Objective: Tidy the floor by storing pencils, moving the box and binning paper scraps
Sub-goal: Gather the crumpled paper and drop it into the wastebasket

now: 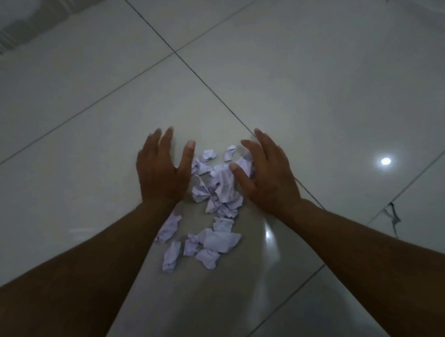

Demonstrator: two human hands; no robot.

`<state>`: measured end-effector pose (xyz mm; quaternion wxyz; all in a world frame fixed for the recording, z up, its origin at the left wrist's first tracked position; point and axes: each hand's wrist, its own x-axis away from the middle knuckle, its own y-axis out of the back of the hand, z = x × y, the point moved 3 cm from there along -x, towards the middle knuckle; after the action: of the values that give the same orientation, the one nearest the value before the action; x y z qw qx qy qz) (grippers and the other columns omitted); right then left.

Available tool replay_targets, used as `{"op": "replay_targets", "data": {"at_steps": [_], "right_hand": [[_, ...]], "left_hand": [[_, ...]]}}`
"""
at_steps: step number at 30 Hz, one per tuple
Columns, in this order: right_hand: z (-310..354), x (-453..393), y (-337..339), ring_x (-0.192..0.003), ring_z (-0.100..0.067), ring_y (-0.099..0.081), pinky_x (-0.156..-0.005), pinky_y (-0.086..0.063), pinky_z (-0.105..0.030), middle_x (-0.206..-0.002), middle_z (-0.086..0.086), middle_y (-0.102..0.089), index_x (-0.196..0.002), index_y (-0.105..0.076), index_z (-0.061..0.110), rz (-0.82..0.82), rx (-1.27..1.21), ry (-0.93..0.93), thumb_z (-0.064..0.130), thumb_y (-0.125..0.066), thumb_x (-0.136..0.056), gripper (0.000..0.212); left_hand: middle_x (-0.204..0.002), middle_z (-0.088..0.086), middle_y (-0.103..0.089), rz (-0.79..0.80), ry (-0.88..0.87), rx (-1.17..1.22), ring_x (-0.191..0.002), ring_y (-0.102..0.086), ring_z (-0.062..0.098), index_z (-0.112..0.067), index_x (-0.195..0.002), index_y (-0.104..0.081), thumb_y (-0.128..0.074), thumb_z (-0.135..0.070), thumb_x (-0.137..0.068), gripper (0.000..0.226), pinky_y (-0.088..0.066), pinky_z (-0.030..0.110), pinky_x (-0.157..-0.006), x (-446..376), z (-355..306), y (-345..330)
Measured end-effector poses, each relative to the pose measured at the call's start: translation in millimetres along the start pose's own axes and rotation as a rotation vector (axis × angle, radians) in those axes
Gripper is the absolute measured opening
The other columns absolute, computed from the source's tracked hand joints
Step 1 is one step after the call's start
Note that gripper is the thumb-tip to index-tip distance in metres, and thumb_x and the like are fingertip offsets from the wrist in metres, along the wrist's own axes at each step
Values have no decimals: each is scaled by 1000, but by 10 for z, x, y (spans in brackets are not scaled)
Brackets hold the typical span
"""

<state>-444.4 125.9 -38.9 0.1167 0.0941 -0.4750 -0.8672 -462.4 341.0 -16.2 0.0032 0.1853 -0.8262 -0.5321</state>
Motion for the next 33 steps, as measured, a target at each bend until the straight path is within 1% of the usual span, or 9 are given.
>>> {"op": "replay_targets", "data": {"at_steps": [2,4,9,15,19,21,27,29,33], "right_hand": [[59,-65,-75,-149,-26,-17,-120,-13,-47,-160,-9,-23,-146,-35,26,101,19,-1,63,-42,-91,67],[122,-41,-124,-147,-26,-22,-120,-16,-51,-157,-9,-29,-145,-38,24,150,26,75,62,-44,-91,66],[238,-18,-141,-139,-20,-37,-113,-31,-49,-151,-5,-40,-137,-48,23,145,-53,268,56,-48,-91,57],[347,-134,-247,-147,-23,-23,-119,-18,-53,-160,-5,-26,-146,-39,27,199,31,296,52,-47,-94,58],[398,-75,-279,-143,-21,-33,-117,-22,-52,-151,-3,-43,-140,-49,20,236,-30,420,44,-45,-96,50],[358,-13,-236,-142,-21,-34,-117,-25,-49,-150,-4,-44,-139,-50,19,214,-30,489,48,-44,-96,52],[186,-47,-122,-150,-24,-15,-120,-12,-54,-162,-7,-18,-149,-33,32,373,117,517,86,-41,-74,92],[173,-94,-160,-151,-23,-9,-119,-9,-57,-163,-6,-11,-150,-28,36,428,172,585,92,-36,-69,99],[200,-201,-183,-150,-24,-15,-119,-13,-57,-161,-6,-19,-146,-36,30,453,121,706,94,-41,-65,103]], "left_hand": [[-156,20,-33,73,208,-3,-146,-27,33,-10,-148,-39,-41,-59,-96,72,-21,51,-119,-30,165,-32],[-161,16,-19,201,293,17,-149,-14,31,-12,-153,-28,-30,-68,-94,82,-10,52,-120,1,300,-78],[-157,19,-31,215,90,-14,-148,-23,29,-2,-146,-40,-34,-55,-93,75,-16,51,-120,145,391,-92],[-153,6,-42,342,-127,144,-146,-28,17,-14,-146,-43,-32,-37,-101,52,-17,39,-122,340,268,-61],[-140,12,-56,315,-177,162,-133,-47,24,-8,-134,-57,-42,-26,-100,41,-36,43,-113,488,191,69],[-139,13,-57,276,-186,139,-128,-52,27,-9,-133,-58,-48,-32,-98,43,-42,44,-107,588,210,170],[-164,6,-16,298,-77,-69,-151,-14,23,-21,-155,-24,-51,-85,-70,109,-17,56,-118,1068,378,312],[-165,5,-7,357,-41,-92,-152,-4,22,-22,-157,-14,-49,-92,-63,122,-11,61,-118,1239,401,263],[-165,7,-5,364,-35,-113,-152,1,23,-19,-157,-10,-51,-95,-57,133,-7,63,-117,1286,367,160]]}}
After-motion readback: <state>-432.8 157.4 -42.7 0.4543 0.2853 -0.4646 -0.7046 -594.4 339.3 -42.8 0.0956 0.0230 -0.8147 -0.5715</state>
